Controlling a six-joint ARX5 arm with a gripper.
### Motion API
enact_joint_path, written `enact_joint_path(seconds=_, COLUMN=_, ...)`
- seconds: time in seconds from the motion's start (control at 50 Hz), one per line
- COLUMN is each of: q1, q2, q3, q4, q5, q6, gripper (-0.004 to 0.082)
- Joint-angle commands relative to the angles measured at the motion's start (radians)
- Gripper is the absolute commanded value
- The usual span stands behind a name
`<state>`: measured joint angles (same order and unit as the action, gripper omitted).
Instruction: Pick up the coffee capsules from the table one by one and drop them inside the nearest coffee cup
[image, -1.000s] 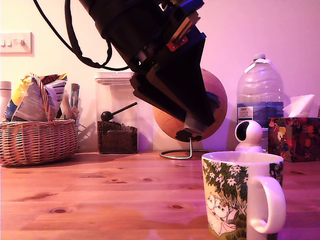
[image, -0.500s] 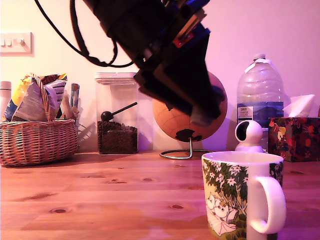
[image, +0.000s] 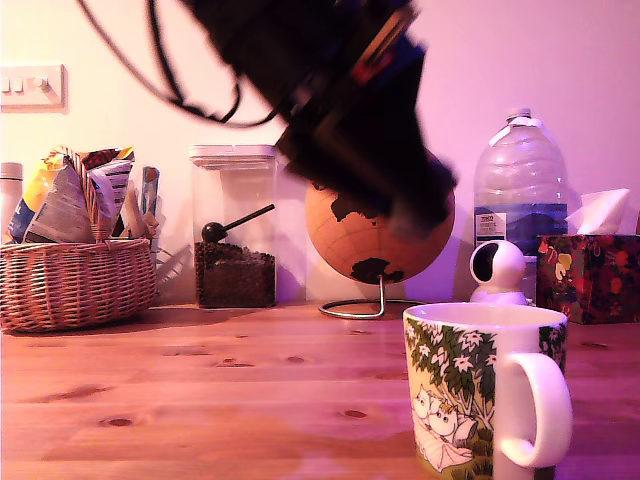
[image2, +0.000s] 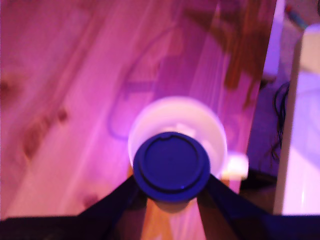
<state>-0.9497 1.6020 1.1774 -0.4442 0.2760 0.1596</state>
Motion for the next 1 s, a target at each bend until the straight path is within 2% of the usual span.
enact_joint_path(seconds=0.0, q1=-0.011, q2=0.046, q3=0.01, q4=0.004, q5=0.005, q6=-0.003, gripper=0.0218)
enact_joint_path(seconds=0.34, q1=-0.045, q2=0.122, q3=0.052, q4=0.014, q5=0.012, q6=0.003, gripper=0.0218)
enact_joint_path(seconds=0.98, q1=-0.074, q2=0.167, q3=0.053, q4=0.022, q5=0.011, q6=0.005, gripper=0.0218)
